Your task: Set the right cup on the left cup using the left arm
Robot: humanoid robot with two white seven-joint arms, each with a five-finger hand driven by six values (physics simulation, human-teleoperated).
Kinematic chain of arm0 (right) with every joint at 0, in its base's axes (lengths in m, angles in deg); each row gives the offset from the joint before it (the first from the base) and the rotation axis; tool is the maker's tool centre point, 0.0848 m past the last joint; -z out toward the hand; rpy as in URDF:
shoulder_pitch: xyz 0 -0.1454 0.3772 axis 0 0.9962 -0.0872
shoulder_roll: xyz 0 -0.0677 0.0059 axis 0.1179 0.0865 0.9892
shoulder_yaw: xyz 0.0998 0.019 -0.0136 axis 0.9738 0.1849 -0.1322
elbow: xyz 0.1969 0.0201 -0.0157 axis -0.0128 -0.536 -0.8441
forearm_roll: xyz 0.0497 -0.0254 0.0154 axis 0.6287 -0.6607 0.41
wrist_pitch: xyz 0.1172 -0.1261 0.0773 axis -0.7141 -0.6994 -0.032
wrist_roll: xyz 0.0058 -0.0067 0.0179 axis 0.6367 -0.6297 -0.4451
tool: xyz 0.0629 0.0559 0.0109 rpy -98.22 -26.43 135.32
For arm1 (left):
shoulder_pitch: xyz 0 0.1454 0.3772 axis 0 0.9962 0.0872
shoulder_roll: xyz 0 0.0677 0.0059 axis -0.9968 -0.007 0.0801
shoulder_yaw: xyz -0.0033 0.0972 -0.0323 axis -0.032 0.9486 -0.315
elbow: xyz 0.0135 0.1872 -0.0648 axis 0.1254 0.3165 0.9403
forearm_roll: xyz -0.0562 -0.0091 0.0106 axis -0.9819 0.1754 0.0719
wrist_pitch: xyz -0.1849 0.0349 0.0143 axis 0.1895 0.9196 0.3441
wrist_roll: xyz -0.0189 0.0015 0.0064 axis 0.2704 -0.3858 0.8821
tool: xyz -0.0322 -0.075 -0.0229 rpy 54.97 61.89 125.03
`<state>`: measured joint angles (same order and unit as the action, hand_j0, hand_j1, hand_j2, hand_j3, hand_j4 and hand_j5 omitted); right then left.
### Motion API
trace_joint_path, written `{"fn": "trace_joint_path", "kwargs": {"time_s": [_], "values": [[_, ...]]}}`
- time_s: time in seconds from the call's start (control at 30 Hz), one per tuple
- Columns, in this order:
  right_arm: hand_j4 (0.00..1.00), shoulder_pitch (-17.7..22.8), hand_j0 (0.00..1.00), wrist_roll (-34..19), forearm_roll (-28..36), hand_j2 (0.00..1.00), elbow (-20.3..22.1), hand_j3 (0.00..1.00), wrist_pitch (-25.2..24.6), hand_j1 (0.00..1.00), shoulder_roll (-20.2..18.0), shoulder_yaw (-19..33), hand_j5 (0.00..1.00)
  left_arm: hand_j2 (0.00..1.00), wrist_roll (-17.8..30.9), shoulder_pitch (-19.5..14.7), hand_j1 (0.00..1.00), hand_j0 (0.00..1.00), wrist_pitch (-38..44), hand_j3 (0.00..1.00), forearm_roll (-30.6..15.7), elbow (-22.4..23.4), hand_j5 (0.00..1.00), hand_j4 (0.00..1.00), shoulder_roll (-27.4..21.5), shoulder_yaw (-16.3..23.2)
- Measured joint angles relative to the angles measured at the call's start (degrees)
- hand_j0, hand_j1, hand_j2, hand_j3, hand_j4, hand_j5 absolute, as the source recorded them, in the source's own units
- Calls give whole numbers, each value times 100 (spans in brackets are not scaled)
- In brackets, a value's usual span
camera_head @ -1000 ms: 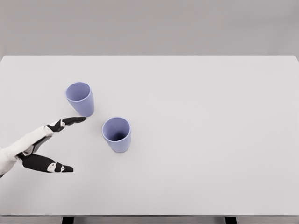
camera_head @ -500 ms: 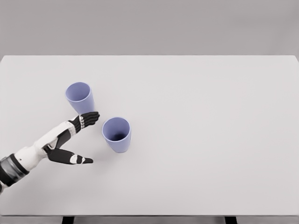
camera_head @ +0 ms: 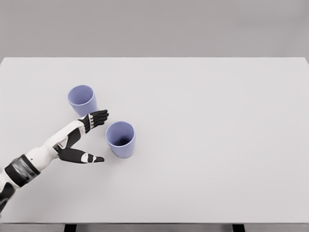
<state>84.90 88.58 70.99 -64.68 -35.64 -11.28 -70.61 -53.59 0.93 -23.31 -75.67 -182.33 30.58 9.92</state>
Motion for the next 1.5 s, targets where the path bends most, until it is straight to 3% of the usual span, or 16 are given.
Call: {"fn": "trace_joint_path", "kwargs": {"time_s": [0.33, 0.63, 1.5], "values": [[100, 0, 100, 1, 0, 100, 0, 100, -1, 100, 0, 0, 100, 100, -3, -185, 100, 100, 92, 100, 102, 56, 100, 100, 127, 117], [100, 0, 100, 0, 0, 100, 0, 100, 0, 100, 0, 0, 100, 100, -8, -290, 100, 100, 97, 100, 515, 96, 100, 100, 321, 175], [100, 0, 100, 1, 0, 100, 0, 100, 0, 100, 0, 0, 100, 100, -7, -677, 100, 100, 105, 100, 714, 362, 100, 100, 624, 465]]}}
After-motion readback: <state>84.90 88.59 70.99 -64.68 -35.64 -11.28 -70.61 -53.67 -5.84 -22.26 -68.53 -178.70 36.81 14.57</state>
